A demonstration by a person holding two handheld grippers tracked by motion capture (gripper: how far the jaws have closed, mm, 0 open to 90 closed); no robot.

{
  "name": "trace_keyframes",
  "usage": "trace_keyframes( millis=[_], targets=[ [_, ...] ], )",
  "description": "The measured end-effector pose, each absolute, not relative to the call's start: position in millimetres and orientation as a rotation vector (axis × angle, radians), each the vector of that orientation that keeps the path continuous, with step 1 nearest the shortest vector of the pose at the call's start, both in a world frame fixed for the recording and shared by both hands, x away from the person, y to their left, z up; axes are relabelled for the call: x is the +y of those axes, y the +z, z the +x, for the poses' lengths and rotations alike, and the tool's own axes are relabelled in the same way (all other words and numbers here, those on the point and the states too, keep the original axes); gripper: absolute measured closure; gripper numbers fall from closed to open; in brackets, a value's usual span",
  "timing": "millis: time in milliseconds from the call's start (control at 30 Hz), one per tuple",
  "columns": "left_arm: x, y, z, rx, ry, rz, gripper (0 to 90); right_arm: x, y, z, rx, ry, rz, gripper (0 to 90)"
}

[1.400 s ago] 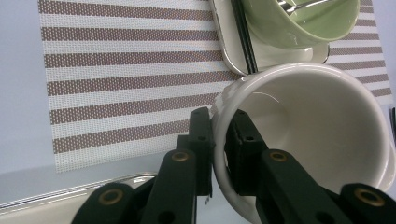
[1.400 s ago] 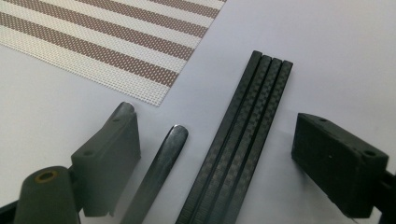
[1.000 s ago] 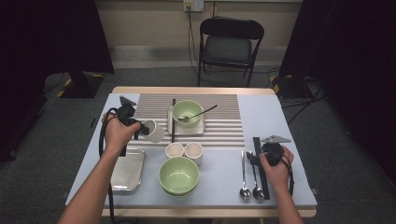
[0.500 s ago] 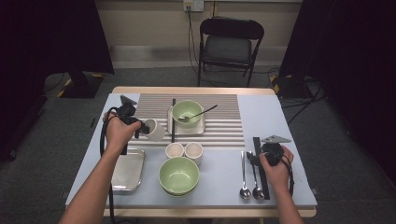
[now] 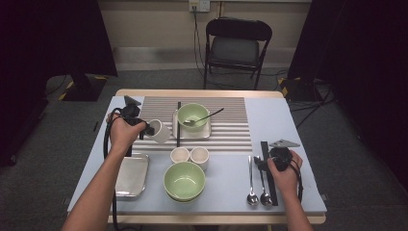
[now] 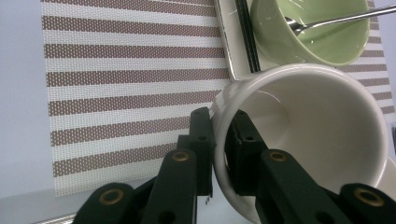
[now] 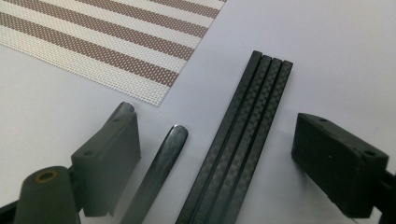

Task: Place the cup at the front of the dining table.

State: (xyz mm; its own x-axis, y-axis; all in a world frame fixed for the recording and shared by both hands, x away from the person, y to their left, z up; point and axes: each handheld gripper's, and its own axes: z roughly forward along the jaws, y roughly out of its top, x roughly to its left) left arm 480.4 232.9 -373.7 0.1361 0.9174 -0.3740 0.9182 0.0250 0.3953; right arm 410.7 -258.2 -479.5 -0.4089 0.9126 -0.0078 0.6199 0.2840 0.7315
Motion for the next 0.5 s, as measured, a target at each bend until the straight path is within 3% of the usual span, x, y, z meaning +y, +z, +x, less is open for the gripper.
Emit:
trace_keyframes(
  millis=[500],
  targets=[
    [231.9, -377.1, 486.7, 1.775, -0.012, 1.853, 81.7, -258.1, -479.5, 410.7, 2.13, 0.921, 1.375, 14.4]
  ],
)
